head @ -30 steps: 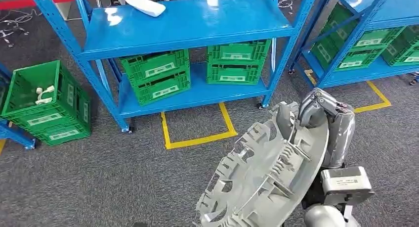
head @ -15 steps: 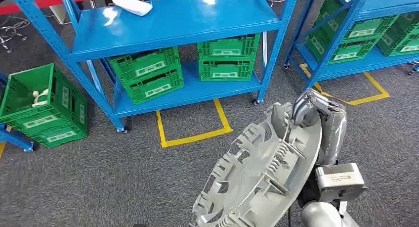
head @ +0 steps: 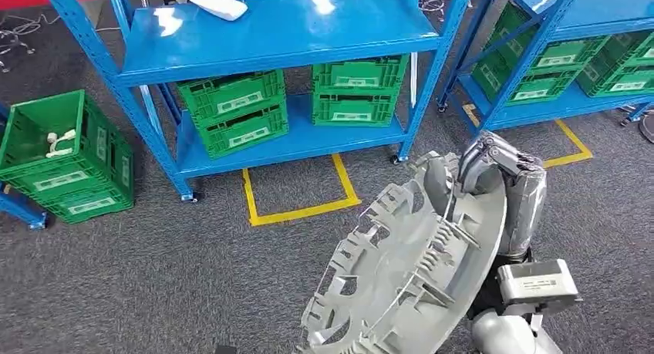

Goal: Take the parts from the cabinet and place them on the table.

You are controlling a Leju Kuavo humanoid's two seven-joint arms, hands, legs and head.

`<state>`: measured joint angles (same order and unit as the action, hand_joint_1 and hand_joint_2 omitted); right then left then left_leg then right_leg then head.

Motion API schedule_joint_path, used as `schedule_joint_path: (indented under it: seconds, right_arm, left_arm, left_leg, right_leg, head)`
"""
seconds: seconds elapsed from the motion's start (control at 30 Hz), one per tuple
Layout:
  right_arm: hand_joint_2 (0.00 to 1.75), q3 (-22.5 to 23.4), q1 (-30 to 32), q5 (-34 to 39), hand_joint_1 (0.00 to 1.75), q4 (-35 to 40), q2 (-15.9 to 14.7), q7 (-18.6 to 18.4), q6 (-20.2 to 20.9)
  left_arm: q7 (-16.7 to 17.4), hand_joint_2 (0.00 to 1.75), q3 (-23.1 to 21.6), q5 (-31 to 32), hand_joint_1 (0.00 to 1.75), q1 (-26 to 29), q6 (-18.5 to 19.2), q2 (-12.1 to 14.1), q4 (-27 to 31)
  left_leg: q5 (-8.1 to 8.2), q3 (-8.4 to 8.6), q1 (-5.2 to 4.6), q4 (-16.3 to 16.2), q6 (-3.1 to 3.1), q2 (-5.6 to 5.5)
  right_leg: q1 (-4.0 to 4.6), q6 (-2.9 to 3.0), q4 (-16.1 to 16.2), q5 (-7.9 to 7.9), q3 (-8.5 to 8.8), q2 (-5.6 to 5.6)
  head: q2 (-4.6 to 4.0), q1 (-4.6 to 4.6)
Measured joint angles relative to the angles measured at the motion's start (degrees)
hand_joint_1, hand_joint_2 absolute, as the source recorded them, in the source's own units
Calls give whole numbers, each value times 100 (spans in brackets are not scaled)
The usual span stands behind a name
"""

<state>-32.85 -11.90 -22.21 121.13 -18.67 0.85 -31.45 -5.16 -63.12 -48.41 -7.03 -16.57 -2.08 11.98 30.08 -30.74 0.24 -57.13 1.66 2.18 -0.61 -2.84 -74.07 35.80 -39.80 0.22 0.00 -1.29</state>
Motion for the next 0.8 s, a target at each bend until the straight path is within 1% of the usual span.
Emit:
schedule_joint_path:
  seconds: [0.03,0.07,0.1,0.13,0.17,0.2,0.23,0.27,0.3,0.33,0.37,0.4,0.43,0.47,0.5,0.53,0.57,0.6,0.63,0.67,0.7,0.73,0.77,0.8]
  right_arm:
    - [175,-2,-3,-2,175,-7,9,7,-20]
    - [175,-2,-3,-5,175,-7,13,15,-39]
    - [175,-5,-7,-5,175,-4,24,28,-54]
    - [175,-5,-13,-5,175,-4,30,35,-57]
    - [175,-13,-37,-5,175,-7,41,35,-59]
    - [175,-26,-42,-5,175,-7,46,48,-59]
    - [175,-35,-24,-4,175,-7,55,46,-61]
    - [175,-37,-19,-2,175,-7,57,48,-61]
    - [175,-42,-19,-7,175,-7,57,50,-68]
    - [175,-44,-17,-20,175,-2,63,70,-87]
    - [175,-48,-22,-22,175,-9,81,81,-111]
    - [175,-48,-7,-26,175,-7,103,109,-149]
    - [175,-50,6,-26,175,-7,118,129,-175]
    - [175,-50,22,-29,175,-7,120,131,-186]
    - [175,-50,44,-29,175,-7,118,131,-192]
    - [175,-50,68,-29,175,-7,120,131,-203]
    - [175,-50,84,-31,175,-7,120,131,-216]
    - [175,-50,89,-39,175,-4,120,133,-230]
    - [175,-53,92,-48,175,-2,124,144,-247]
    - [175,-50,97,-55,175,0,131,164,-264]
    - [175,-53,103,-59,175,0,136,179,-271]
    - [175,-53,107,-61,175,9,136,188,-275]
    - [175,-53,123,-64,175,11,138,192,-280]
    - [175,-50,127,-64,175,13,135,195,-284]
  left_arm:
    - [-9,175,0,2,0,-1,15,-2,0]
    - [-13,175,0,2,0,-2,22,-4,0]
    - [-13,175,0,2,0,-4,20,-7,0]
    - [-13,175,0,0,0,-2,20,-7,0]
    - [-13,175,0,0,0,-2,20,-9,0]
    - [-13,175,0,-2,0,3,20,-2,0]
    - [-11,175,0,-4,0,7,20,-2,-2]
    - [-9,175,0,-11,0,1,11,-2,-2]
    - [-9,175,0,-13,0,-11,11,-2,-2]
    - [-9,175,0,-9,0,-24,26,2,0]
    - [-4,175,0,11,0,-21,42,0,0]
    - [4,175,0,24,0,-18,48,0,0]
    - [41,175,0,35,0,-10,48,6,-2]
    - [55,175,0,42,0,3,46,11,-4]
    - [55,175,0,39,0,8,46,17,-4]
    - [52,175,0,42,0,7,46,20,-4]
    - [48,175,0,44,0,4,46,24,-4]
    - [41,175,0,46,0,2,46,28,-4]
    - [33,175,0,48,0,3,46,31,-4]
    - [33,175,0,48,0,8,46,33,-4]
    - [28,175,0,55,0,8,46,39,-4]
    - [28,175,0,57,0,19,46,46,-4]
    - [28,175,0,55,0,32,46,52,-4]
    - [28,175,0,57,0,34,46,59,-2]
  left_leg:
    - [-1,-3,0,-2,-3,57]
    - [1,5,-1,-2,-6,109]
    - [9,21,-2,-3,-20,172]
    - [17,28,-22,0,-39,219]
    - [29,6,-65,-31,-68,288]
    - [22,-15,-84,-30,-90,367]
    - [28,-10,-87,-30,-114,459]
    - [29,2,-87,-26,-132,562]
    - [87,-2,-86,-42,-196,521]
    - [206,-24,-30,-138,-237,6]
    - [414,-135,-23,-416,-241,-225]
    - [654,-330,-24,-868,-245,-270]
    - [859,-546,-24,-1333,-249,-269]
    - [962,-717,-25,-1673,-254,-264]
    - [919,-770,-24,-1757,-251,-251]
    - [767,-712,-17,-1628,-247,-245]
    - [533,-562,-7,-1327,-242,-259]
    - [249,-339,18,-866,-238,-401]
    - [28,-129,58,-424,-236,-731]
    - [100,-84,106,-272,-232,-1110]
    - [134,-59,101,-230,-211,-989]
    - [130,-74,67,-240,-201,-933]
    - [135,-69,44,-246,-161,-826]
    - [105,-59,64,-191,-110,-710]
  right_leg:
    - [-4,2,235,-168,150,-19]
    - [-5,14,683,-409,401,-73]
    - [3,34,1225,-654,689,-190]
    - [28,62,1618,-718,860,-461]
    - [101,106,1714,-702,900,-550]
    - [88,181,1719,-681,867,-507]
    - [90,206,1712,-693,831,-417]
    - [89,233,1703,-706,805,-328]
    - [55,294,1752,-748,812,-247]
    - [39,332,1768,-772,806,-203]
    - [31,352,1769,-783,796,-136]
    - [30,364,1767,-790,788,-66]
    - [35,372,1766,-796,781,1]
    - [42,373,1760,-798,770,75]
    - [42,371,1750,-800,762,149]
    - [41,369,1736,-801,759,216]
    - [39,366,1724,-800,759,288]
    - [32,352,1699,-792,756,369]
    - [22,332,1660,-780,740,438]
    - [45,284,1595,-753,685,503]
    - [16,247,1560,-770,621,594]
    - [-14,201,1569,-799,587,684]
    - [-39,152,1610,-830,569,784]
    - [-41,109,1603,-858,543,902]
  head:
    - [0,-20]
    - [0,-33]
    - [0,-48]
    - [0,-87]
    - [0,-120]
    - [0,-105]
    - [0,-79]
    - [0,-77]
    - [0,-79]
    - [0,-52]
    - [0,-31]
    - [0,29]
    - [0,76]
    - [0,85]
    - [0,101]
    - [0,116]
    - [0,133]
    - [0,151]
    - [0,173]
    - [0,197]
    - [0,186]
    - [0,153]
    - [0,173]
    - [0,183]
